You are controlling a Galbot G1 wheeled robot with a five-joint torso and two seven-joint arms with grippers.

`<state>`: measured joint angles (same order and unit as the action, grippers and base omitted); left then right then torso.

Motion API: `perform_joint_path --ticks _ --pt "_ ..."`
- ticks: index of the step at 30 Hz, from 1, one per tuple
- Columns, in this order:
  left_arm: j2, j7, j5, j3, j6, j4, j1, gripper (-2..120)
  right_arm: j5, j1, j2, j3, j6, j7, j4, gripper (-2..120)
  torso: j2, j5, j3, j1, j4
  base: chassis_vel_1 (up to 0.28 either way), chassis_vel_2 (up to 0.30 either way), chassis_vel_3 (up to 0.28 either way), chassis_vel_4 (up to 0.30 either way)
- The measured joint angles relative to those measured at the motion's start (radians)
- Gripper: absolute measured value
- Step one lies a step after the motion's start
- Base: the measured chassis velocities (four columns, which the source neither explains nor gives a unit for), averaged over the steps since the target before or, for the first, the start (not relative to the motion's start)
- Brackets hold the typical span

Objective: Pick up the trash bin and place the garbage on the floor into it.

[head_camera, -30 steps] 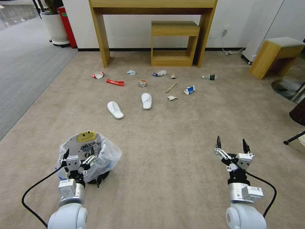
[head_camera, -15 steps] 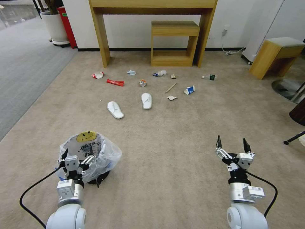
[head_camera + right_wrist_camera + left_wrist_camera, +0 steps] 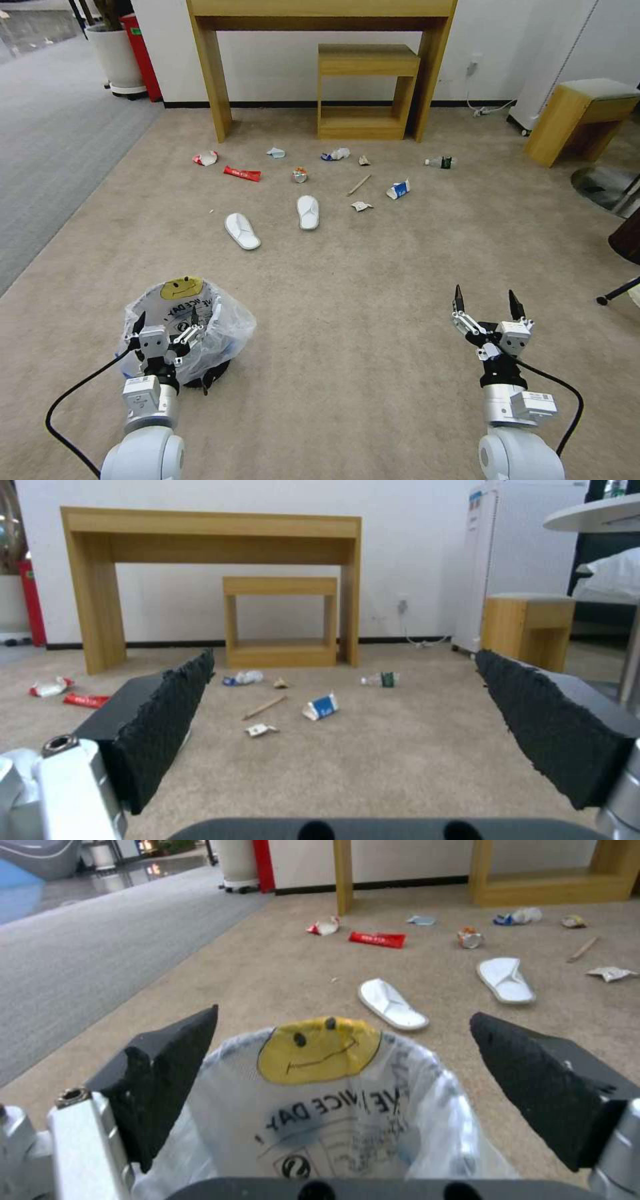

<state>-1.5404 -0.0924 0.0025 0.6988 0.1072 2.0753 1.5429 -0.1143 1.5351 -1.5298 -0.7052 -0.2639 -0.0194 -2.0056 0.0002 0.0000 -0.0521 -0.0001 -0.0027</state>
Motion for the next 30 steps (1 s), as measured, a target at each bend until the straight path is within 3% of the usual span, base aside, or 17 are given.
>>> perform_joint_path --ticks 17,30 --pt "-0.004 0.001 0.007 0.0 -0.017 0.003 0.008 100 -0.004 0.004 -0.004 0.004 -0.01 -0.015 -0.002 100 0.0 0.0 0.0 0.0 0.0 -0.145 0.152 0.146 -0.156" --pt "-0.005 0.002 0.008 0.0 -0.02 0.005 0.013 100 0.004 0.0 -0.011 0.013 -0.023 0.006 -0.002 100 0.0 0.0 0.0 0.0 0.0 -0.036 0.033 0.028 -0.028"
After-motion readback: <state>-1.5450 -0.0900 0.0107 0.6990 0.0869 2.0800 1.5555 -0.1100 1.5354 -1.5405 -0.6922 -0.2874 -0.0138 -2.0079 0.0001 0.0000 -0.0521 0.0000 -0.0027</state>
